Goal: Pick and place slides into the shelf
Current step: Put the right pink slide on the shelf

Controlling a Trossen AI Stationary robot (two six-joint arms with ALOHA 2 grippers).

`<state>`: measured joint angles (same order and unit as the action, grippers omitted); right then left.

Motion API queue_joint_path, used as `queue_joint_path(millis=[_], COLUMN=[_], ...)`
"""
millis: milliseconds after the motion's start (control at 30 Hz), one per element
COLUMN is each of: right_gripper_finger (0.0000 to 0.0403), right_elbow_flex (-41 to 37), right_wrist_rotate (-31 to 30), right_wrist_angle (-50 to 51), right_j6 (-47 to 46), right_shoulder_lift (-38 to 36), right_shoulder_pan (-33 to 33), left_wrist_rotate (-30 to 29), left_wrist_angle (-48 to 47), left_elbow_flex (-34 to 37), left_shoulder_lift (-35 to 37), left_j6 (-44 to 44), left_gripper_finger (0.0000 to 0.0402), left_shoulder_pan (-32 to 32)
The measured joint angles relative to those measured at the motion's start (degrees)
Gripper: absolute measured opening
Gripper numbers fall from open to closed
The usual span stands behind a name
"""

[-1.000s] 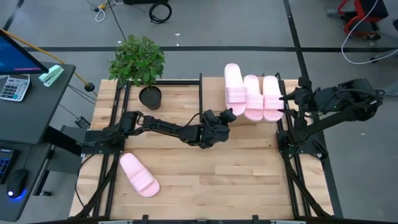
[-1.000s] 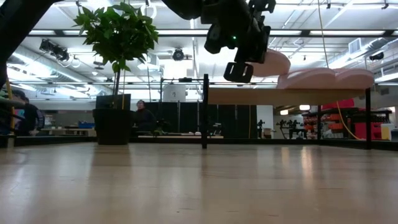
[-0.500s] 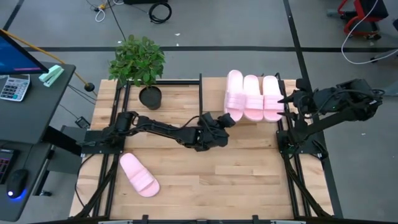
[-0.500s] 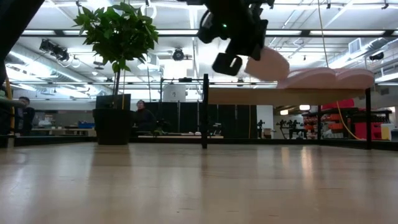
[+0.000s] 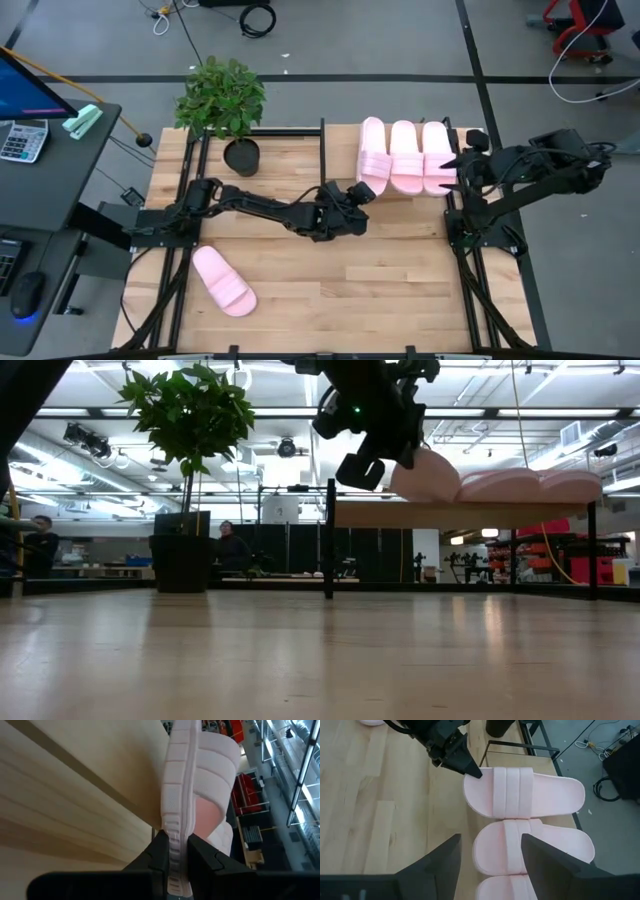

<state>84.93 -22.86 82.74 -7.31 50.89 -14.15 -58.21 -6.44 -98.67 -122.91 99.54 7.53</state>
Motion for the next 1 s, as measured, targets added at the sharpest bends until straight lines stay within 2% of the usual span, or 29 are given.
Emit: queue_joint_path(millis=[867, 1000], right_gripper_finger=[0.0213, 0.0213], right_elbow_flex=[0.00, 0.00], right_wrist_rotate=[0.04, 0.05], right_wrist_angle=[0.00, 0.00], right_j6=[-0.13, -0.14], right_shoulder_lift=[0.46, 0.46], right_shoulder_pan=[-0.01, -0.02], left_wrist_rotate=[3.97, 4.25], left_wrist_angle=[0.17, 0.24], left_elbow_flex=[0.00, -0.02], left_shoulder_lift=[0.13, 0.13], left_j6=[-3.17, -3.33], left_gripper_finger=[0.0053, 0.0078], left_shoulder_pan=[-1.38, -1.38])
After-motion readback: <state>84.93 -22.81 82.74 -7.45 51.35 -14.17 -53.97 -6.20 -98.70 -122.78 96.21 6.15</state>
